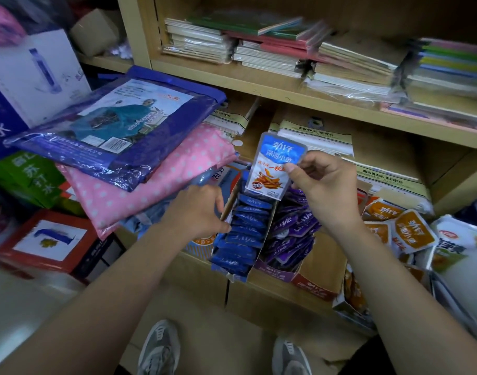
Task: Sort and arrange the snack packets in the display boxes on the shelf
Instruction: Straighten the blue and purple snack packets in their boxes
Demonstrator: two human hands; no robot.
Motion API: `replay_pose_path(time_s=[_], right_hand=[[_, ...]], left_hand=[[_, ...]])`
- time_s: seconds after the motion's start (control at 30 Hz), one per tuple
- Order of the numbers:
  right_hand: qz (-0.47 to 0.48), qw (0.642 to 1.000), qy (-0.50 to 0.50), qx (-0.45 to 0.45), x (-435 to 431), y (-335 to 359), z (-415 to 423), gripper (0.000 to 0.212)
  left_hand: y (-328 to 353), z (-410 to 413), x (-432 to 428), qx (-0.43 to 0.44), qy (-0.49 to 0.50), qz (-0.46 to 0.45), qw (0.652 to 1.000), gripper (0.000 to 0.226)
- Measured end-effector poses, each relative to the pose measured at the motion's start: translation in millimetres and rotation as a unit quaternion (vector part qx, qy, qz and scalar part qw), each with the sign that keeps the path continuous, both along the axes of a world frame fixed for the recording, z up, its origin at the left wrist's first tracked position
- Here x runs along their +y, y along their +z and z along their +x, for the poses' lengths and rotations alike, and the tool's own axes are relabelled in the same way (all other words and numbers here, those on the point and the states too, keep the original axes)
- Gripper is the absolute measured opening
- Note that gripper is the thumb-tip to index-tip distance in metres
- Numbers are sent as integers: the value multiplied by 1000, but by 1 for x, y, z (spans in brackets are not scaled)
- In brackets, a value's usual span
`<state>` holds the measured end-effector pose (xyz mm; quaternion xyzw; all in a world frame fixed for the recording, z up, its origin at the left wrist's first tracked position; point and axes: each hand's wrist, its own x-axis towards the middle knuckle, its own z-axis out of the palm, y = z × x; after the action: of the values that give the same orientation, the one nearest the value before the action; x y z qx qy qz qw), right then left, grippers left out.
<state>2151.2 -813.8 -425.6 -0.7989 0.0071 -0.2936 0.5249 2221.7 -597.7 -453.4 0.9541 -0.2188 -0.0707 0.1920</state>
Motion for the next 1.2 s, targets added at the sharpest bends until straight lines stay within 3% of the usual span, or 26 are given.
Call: replay_pose_path(time_s=[0.13, 0.27, 0.37, 0.5, 0.6, 0.7, 0.87, 1.0, 1.2], right_hand=[[-49, 999, 1, -8, 3, -1, -3, 13], [-83, 996, 18, 38, 4, -4, -4, 10], [-97, 993, 15, 72, 1, -8, -1, 10], [-137, 984, 24, 108, 1, -13, 3, 4], [-112, 991, 29, 72, 5, -8, -2, 19], [-110, 992, 33, 48, 10, -5, -5, 14], [-148, 987, 9, 62, 12, -10, 1, 11], [-198, 977, -8, 73, 9, -13, 5, 10], [-238, 967, -6, 93, 9, -19, 8, 15]], left_hand=[[-1, 1, -2, 13, 15, 28, 999, 23], [-2, 1, -2, 7, 14, 0, 1000, 8], [-1, 0, -1, -4, 19, -13, 1000, 7], [-1, 1, 2, 51, 36, -1, 998, 17], [-3, 1, 2, 65, 27, -14, 997, 15], [-3, -2, 5, 38, -3, -38, 999, 13], [-4, -8, 13, -32, -14, -98, 995, 7], [-2, -9, 23, -89, 45, -187, 977, 5], [15, -12, 36, 30, 81, -369, 925, 10]])
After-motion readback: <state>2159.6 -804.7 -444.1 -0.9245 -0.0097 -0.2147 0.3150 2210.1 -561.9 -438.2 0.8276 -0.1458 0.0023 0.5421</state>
